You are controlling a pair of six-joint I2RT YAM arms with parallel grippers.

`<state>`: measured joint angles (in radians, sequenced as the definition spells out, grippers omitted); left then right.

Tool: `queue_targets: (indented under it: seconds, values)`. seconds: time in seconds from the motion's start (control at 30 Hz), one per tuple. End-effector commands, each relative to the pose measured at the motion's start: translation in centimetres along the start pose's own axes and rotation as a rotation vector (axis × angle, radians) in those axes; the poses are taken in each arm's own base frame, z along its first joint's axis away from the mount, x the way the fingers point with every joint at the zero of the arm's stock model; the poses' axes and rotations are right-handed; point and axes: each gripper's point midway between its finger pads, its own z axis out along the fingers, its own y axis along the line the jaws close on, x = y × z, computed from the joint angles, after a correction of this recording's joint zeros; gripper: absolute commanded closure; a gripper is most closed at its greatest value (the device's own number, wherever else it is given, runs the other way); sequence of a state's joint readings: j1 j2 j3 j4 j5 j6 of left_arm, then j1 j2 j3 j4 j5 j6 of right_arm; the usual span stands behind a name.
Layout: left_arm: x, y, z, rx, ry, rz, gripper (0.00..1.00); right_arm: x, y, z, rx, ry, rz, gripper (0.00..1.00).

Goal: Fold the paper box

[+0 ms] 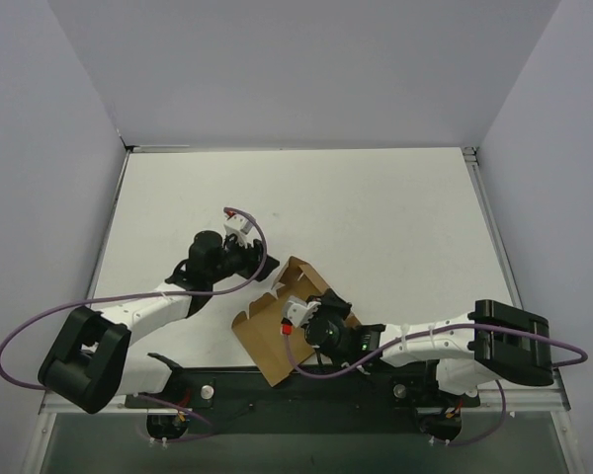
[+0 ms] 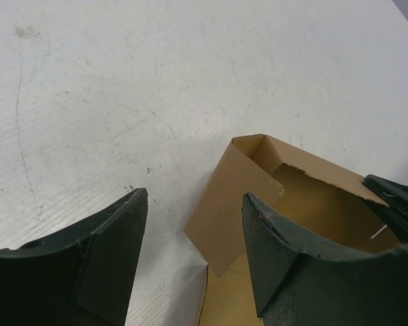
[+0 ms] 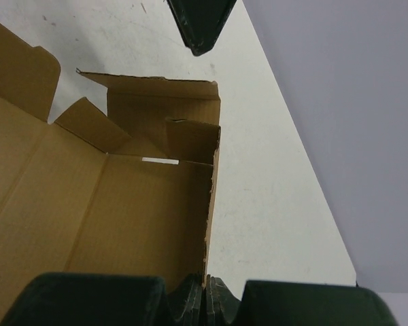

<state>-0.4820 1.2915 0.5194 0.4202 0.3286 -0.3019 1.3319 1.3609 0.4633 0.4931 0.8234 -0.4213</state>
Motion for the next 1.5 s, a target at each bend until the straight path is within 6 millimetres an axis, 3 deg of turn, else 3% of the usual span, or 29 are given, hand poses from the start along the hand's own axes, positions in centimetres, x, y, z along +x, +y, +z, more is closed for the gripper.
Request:
queue_targets:
  seconds: [0.0, 0.37, 0.53, 0.67, 1.07, 1.17, 1.33, 1.47]
  values:
    - [-0.3, 0.9, -1.0, -0.022, -0.024, 0.011, 0.33, -2.8, -1.3, -0.5, 0.070, -0.039, -0.042, 1.00]
    - [-2.4, 1.0, -2.4, -0.015, -0.107, -0.025, 0.33, -4.8, -2.8, -0.3, 0.134, -0.075, -0.209, 1.00]
    - [-2.6, 1.2, -2.6, -0.027, -0.121, -0.041, 0.33, -4.9, -2.4, 0.1, 0.167, -0.074, -0.288, 1.00]
    - [-2.4, 1.4, -2.5, -0.029, -0.111, -0.059, 0.33, -4.8, -1.0, 0.4, 0.162, -0.071, -0.362, 1.00]
    - [-1.8, 2.3, -3.5, -0.071, -0.121, -0.084, 0.34, -6.8, 0.6, -1.9, 0.223, -0.145, -0.475, 1.00]
    - [-1.4, 3.0, -4.1, -0.109, -0.135, -0.102, 0.33, -6.8, 1.2, -2.2, 0.230, -0.156, -0.489, 1.00]
    - [-2.6, 3.5, -5.6, -0.114, -0.210, -0.127, 0.31, -6.6, 1.9, -2.5, 0.225, -0.162, -0.507, 1.00]
    - [-1.4, 4.5, -5.1, -0.145, -0.149, -0.139, 0.30, -6.7, 1.9, -2.7, 0.219, -0.171, -0.496, 1.00]
